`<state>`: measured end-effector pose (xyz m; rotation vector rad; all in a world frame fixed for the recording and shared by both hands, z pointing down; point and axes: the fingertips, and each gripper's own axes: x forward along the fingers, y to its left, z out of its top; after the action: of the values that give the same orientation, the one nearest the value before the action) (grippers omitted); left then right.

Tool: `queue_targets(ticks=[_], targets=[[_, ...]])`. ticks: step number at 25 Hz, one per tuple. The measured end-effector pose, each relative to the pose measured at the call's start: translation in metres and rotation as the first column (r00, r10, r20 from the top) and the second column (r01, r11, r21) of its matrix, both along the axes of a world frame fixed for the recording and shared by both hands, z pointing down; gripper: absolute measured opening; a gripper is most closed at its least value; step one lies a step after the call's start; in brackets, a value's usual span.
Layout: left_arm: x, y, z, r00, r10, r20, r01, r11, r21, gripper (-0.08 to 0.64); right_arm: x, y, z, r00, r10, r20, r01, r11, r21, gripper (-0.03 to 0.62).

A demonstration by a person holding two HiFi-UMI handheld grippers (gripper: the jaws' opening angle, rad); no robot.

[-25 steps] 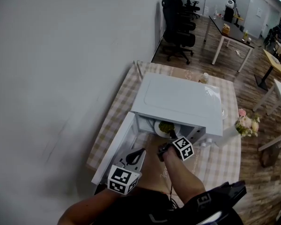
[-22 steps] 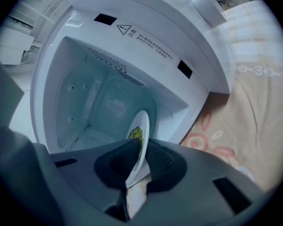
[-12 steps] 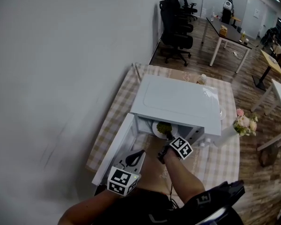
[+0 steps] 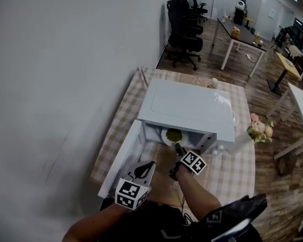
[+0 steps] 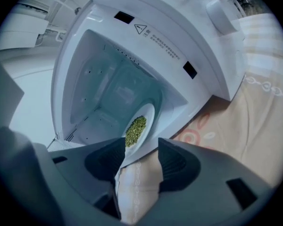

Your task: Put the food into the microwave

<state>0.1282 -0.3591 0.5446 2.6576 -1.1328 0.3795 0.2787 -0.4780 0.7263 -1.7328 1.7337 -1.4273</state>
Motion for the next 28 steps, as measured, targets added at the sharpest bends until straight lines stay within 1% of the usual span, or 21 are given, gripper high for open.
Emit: queue_targets(ticks=[3,5,6,8,12,15,18,23,28], targets=[[-0.001,0.002,0.001,1.0,0.0,-0.004,0.0,1.0,-0.006,0.008,-0.006,0.016,0.002,0.995,-0.042,-0.087,0.041,0.999,-0.009,0.136],[-0.002,0.002,0.001,1.0,-0.002,-0.005,0.002,1.0,-0.002,0.008,-0.015,0.019,0.001,0.987,-0.096,-0.128,0.097,0.995,0.001,0.06],[-0.002,0.003,0.001,1.0,-0.002,-0.003,0.002,1.0,0.0,0.008,-0.02,0.017,0.0,0.982,-0.123,-0.143,0.126,0.992,0.011,0.04],[-0.003,0.003,0.002,1.0,-0.006,0.003,0.006,1.0,0.004,0.009,-0.026,0.009,-0.001,0.972,-0.159,-0.171,0.164,0.986,0.016,0.034],[-0.01,0.001,0.001,1.0,-0.029,0.004,0.029,1.0,0.013,0.008,-0.028,-0.005,0.002,0.961,-0.186,-0.203,0.19,0.982,-0.001,0.031],[-0.011,0.001,-0.004,1.0,-0.031,0.003,0.031,0.999,0.021,0.008,-0.022,-0.016,0.002,0.959,-0.178,-0.221,0.182,0.983,-0.004,0.029],[-0.012,0.003,-0.006,0.999,-0.027,0.017,0.027,0.999,0.031,0.009,-0.018,-0.025,0.001,0.958,-0.173,-0.231,0.174,0.985,-0.017,0.028],[-0.017,0.001,-0.002,0.999,-0.047,0.003,0.047,0.999,0.008,0.008,-0.017,-0.04,-0.001,0.956,-0.178,-0.234,0.178,0.984,-0.023,0.026],[-0.016,0.003,-0.003,0.999,-0.048,-0.002,0.048,0.999,0.007,0.008,-0.015,-0.052,-0.002,0.95,-0.184,-0.252,0.183,0.983,-0.025,0.023]])
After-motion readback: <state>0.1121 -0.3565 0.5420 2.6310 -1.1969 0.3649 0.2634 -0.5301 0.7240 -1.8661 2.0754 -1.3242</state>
